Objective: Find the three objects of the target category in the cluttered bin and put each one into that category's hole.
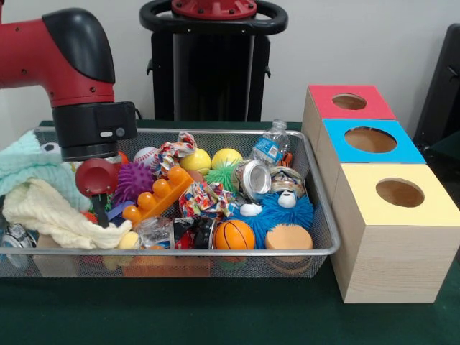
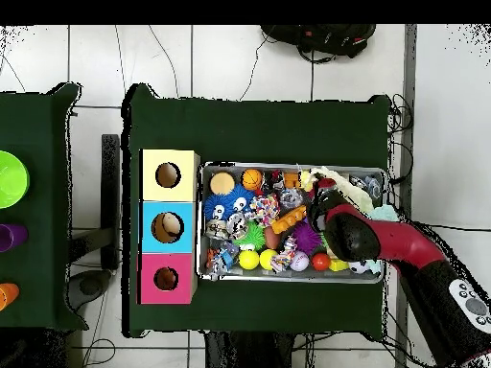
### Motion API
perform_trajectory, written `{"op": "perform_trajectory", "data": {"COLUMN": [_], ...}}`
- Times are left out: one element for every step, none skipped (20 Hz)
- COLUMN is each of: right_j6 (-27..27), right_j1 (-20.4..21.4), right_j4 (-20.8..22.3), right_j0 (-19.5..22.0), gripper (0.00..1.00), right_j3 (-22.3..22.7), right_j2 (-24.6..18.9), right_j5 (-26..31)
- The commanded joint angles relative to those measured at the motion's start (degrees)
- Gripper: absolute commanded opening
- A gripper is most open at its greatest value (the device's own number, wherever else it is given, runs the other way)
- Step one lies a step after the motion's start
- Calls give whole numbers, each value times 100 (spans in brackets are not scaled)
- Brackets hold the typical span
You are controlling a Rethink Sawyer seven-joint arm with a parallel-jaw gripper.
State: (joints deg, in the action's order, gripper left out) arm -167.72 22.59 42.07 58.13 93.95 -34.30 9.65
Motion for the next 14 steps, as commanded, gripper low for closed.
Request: {"op": "perform_trajectory", "data": {"right_j6": [745, 674, 603, 532, 460, 389, 310, 270, 240, 210, 205, 175, 255, 377], "right_j1": [26, 23, 20, 18, 15, 12, 20, -1, -2, -4, 19, 66, 84, 21], "right_j4": [-149, -183, -216, -250, -283, -317, -343, -372, -384, -395, -401, -348, -296, -215], "right_j0": [-266, -286, -307, -327, -348, -369, -431, -483, -514, -546, -589, -679, -673, -608], "gripper": [100, 100, 100, 100, 100, 100, 100, 100, 100, 100, 100, 100, 100, 100], "right_j3": [-401, -405, -409, -414, -418, -422, -440, -492, -512, -533, -578, -638, -682, -734], "right_j2": [-358, -343, -328, -313, -298, -284, -274, -264, -236, -208, -161, -10, 39, 46], "right_j5": [444, 413, 383, 353, 322, 292, 240, 218, 192, 166, 180, 160, 196, 189]}}
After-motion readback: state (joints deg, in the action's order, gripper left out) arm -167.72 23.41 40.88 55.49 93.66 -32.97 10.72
